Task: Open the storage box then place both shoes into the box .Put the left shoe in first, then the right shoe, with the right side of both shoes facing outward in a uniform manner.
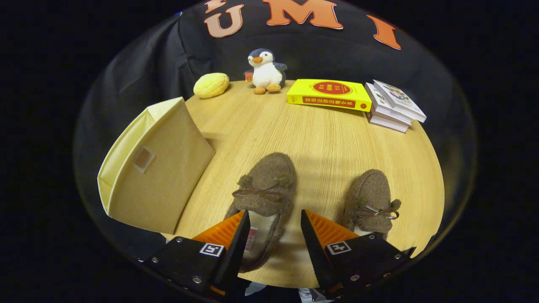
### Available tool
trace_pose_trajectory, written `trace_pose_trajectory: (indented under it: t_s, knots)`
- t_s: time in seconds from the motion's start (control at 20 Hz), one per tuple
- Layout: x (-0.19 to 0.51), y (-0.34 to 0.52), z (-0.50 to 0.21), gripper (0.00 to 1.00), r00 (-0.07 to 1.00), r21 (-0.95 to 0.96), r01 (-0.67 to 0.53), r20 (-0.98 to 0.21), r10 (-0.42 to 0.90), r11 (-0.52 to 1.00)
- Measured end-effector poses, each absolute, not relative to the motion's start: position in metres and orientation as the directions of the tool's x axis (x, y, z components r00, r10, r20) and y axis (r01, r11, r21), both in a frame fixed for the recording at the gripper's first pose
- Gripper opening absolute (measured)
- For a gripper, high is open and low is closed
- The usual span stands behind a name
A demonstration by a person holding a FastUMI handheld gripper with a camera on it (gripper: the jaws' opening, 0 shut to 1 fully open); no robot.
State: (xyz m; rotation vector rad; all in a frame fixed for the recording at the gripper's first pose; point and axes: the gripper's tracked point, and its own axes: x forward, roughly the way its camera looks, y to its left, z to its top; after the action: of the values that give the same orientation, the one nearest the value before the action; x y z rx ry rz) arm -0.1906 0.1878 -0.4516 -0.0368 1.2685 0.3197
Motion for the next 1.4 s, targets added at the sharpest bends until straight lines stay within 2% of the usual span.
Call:
trace_pose_trajectory:
  t_s: [0.15, 0.3, 0.45, 0.65, 0.7, 0.8, 1.05, 1.4]
  knots:
    - [-0.193, 0.185, -0.469, 0.69, 0.249, 0.118, -0.281, -0.949, 0.191, 0.952]
    - [-0.185, 0.182, -0.484, 0.52, 0.265, 0.091, -0.258, -0.951, 0.162, 0.962]
    - [-0.179, 0.184, -0.492, 0.44, 0.28, 0.091, -0.225, -0.948, 0.154, 0.97]
    - [-0.184, 0.183, -0.501, 0.23, 0.252, 0.091, -0.201, -0.957, 0.142, 0.975]
    - [-0.184, 0.18, -0.501, 0.13, 0.238, 0.093, -0.18, -0.962, 0.135, 0.979]
    - [-0.188, 0.179, -0.496, 0.04, 0.198, 0.124, -0.128, -0.969, 0.148, 0.984]
    - [-0.182, 0.18, -0.458, 0.04, 0.197, 0.129, -0.061, -0.97, 0.139, 0.99]
    - [-0.134, 0.228, -0.363, 0.04, 0.295, 0.161, -0.008, -0.942, 0.157, 0.987]
